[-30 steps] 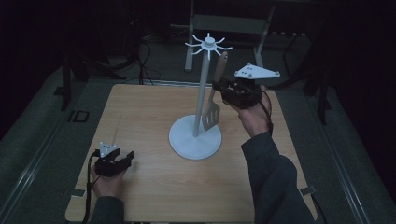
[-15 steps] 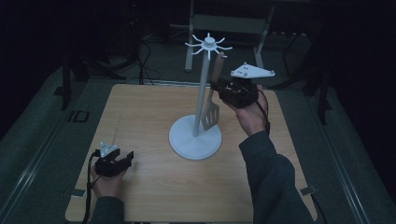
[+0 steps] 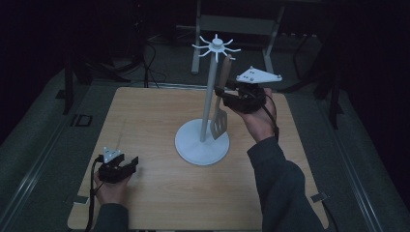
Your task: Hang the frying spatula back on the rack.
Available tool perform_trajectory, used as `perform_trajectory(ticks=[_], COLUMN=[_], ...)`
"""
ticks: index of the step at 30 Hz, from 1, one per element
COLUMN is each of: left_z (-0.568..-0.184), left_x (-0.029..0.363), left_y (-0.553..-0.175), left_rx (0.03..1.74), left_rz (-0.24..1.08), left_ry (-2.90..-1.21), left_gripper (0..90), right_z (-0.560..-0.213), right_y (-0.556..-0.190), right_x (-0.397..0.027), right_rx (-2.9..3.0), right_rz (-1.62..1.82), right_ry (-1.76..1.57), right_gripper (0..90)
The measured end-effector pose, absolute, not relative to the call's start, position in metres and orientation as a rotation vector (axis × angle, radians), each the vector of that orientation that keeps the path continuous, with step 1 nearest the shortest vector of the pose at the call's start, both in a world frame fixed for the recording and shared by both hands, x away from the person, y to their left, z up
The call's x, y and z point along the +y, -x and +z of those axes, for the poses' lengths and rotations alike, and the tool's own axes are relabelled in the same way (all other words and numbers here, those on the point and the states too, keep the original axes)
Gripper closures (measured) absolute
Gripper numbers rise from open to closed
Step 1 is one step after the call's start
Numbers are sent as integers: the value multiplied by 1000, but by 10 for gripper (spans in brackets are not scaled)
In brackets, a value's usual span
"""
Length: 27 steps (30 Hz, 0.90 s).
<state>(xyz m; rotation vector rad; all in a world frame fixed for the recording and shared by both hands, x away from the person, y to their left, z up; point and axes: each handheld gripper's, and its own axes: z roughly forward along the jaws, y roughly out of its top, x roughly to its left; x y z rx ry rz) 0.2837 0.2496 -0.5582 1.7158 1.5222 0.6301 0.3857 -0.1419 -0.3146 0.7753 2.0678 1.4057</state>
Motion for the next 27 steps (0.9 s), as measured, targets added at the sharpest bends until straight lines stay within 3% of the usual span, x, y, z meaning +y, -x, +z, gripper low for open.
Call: perform_trajectory(ticks=[5, 10, 11, 13, 27], left_z=[-558, -558, -558, -559, -559], left_x=[250, 249, 249, 249, 249], left_y=[-284, -284, -284, -284, -284], left_rx=[1522, 1521, 1521, 1521, 1522], left_rz=[629, 629, 629, 629, 630], left_ry=[-1716, -1719, -1720, -1718, -1720], left_gripper=[402, 402, 402, 402, 402], right_z=[-317, -319, -320, -321, -355], right_y=[-384, -384, -383, -381, -368], right_x=[-141, -144, -145, -147, -180], right_rx=[2043, 2041, 2045, 2051, 2079], right_rz=[1378, 1375, 1372, 1372, 1366], right_ry=[-788, -806, -810, -809, -874], right_gripper=[403, 342, 279, 252, 208])
